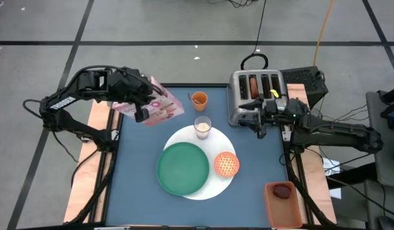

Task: Arrange a breakfast setting
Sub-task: Pour the cereal from the cereal box into the orange bowl

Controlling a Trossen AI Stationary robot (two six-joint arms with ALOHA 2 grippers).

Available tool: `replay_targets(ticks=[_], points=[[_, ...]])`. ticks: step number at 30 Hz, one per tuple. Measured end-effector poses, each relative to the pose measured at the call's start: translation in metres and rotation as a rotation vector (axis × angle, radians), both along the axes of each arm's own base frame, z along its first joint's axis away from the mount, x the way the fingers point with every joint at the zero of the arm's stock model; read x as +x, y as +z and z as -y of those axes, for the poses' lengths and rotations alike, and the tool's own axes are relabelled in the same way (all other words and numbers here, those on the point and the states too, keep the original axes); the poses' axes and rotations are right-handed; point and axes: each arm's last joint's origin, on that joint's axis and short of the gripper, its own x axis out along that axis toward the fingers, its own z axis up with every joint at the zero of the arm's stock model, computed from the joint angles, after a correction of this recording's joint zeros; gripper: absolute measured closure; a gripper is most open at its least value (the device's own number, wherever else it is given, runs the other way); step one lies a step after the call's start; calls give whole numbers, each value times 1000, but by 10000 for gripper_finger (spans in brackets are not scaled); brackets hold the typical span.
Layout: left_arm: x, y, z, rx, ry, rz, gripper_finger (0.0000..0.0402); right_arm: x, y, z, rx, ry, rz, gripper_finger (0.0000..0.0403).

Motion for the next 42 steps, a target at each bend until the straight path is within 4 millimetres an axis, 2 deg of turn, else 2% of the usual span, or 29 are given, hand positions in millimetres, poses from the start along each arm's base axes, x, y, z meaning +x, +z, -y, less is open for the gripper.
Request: replay_targets(ticks=[12,23,29,36,42], points=[[2,0,13,-3,-63,1,401,55,15,17,-104,-1,-119,105],[3,0,21,-3,-104,1,401,118,25,36,-97,8,-184,106],[4,0,23,-2,-113,1,401,155,25,47,-88,14,-211,106],[4,0,23,-1,-115,-1,401,196,19,55,-73,171,-223,106],[4,0,23,-2,-113,0,401,225,9,64,-65,170,-244,106]])
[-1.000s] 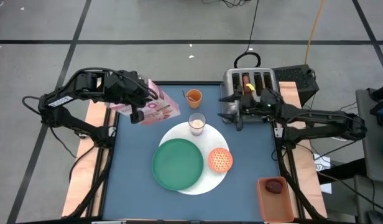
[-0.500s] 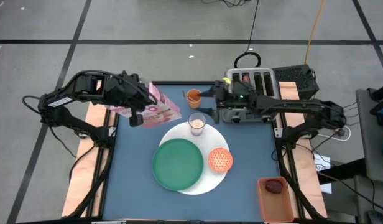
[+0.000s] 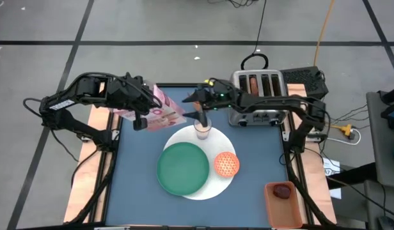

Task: Arrange a breakfast setting
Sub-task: Pour the cereal from the cereal box into the orange bowl

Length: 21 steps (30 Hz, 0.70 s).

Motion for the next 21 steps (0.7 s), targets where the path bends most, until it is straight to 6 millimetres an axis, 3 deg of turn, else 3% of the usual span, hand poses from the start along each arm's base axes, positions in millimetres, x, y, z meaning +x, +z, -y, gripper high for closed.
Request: replay_targets(ticks=[10,21], points=[[0,0,0,-1,2,0,401,36,-14,7,21,53,-11,106],[0,0,0,-3,-1,1,401,45,-24,-3,-63,122,-13,107]])
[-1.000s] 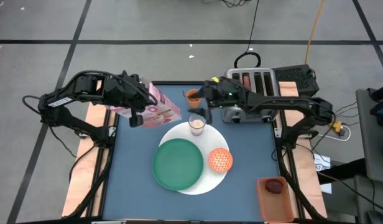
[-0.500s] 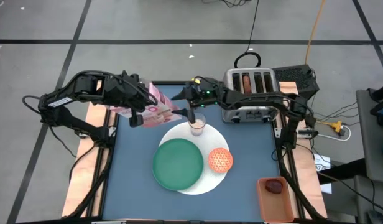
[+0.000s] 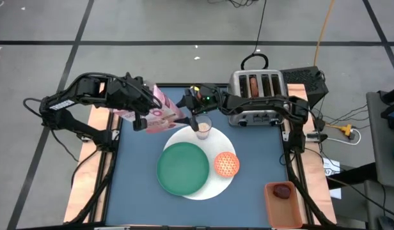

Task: Arrange a breakfast setting
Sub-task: Pour the cereal from the cereal box into the orange bowl

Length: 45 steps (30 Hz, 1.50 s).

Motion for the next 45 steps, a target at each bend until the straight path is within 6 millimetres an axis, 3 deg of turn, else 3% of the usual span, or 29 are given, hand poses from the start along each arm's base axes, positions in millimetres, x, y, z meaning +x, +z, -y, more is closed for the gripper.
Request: replay_targets(ticks=[6,19,45], points=[[0,0,0,0,-3,2,401,1,3,-2,-18,6,37,140],[0,0,0,0,3,2,378,1,4,-2,-46,9,55,260],[1,-1,-1,-122,164,48,375,1,4,-2,-45,9,54,263]])
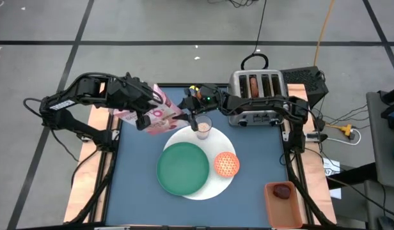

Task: Arrange a breakfast setting
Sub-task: Pour the cereal from the cereal box into the orange bowl

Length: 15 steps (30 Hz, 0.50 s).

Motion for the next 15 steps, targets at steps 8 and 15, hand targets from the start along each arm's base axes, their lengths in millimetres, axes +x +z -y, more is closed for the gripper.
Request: replay_targets(ticks=[8,15], points=[[0,0,0,10,-12,-4,375,0,0,0,0,0,0,263],[1,-1,0,-45,52,13,375,0,0,0,0,0,0,263]])
